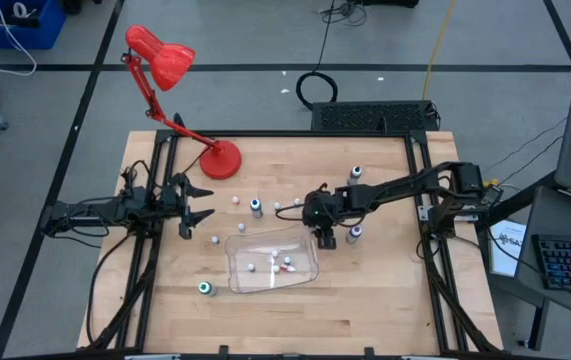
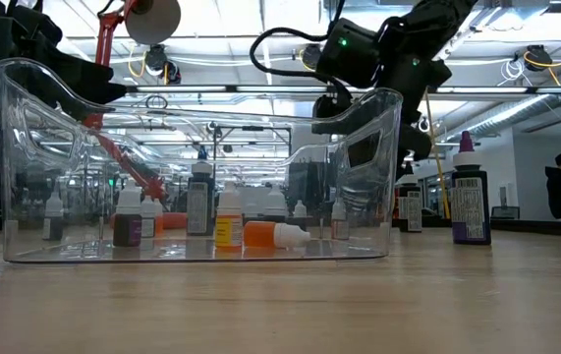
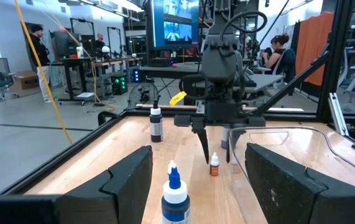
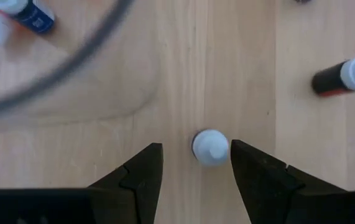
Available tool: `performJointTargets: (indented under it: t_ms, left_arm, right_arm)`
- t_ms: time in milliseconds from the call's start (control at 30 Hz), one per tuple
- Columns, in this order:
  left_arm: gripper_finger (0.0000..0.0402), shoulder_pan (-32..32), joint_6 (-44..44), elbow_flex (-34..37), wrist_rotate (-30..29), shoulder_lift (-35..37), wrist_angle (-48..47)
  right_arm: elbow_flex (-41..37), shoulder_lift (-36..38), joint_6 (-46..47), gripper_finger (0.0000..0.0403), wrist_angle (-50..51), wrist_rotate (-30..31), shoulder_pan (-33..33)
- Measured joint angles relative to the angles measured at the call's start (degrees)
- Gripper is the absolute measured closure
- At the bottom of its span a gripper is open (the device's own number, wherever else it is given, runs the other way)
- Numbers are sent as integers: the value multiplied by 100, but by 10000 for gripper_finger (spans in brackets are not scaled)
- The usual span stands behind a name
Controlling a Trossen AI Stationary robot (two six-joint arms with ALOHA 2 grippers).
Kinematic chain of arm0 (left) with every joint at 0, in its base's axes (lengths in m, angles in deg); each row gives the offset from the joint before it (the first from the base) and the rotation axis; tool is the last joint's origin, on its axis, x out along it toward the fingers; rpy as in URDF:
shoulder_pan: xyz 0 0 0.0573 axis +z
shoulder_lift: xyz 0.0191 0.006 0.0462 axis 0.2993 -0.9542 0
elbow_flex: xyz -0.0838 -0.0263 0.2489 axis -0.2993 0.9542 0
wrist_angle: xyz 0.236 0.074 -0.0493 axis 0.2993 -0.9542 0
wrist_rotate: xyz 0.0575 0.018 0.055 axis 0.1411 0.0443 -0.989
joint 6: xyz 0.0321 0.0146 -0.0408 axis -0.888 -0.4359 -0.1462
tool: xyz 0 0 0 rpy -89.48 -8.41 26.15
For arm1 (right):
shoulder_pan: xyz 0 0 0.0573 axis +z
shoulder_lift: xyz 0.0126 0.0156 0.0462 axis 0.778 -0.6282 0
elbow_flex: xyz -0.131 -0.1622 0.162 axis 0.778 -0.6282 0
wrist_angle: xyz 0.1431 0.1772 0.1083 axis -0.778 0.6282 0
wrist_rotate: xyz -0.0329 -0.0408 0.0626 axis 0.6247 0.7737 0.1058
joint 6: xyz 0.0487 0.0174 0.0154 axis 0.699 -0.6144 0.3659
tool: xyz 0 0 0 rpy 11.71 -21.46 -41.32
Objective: Pick & Place food coloring
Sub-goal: Put the right small purple food coloring into the bin
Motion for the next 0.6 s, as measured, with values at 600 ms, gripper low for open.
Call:
performJointTargets:
  t_ms: [600]
  left_arm:
    - [144,-1,0,0,0,-1,-2]
  right_arm:
    - [2,31,7,252,-211,-287,4]
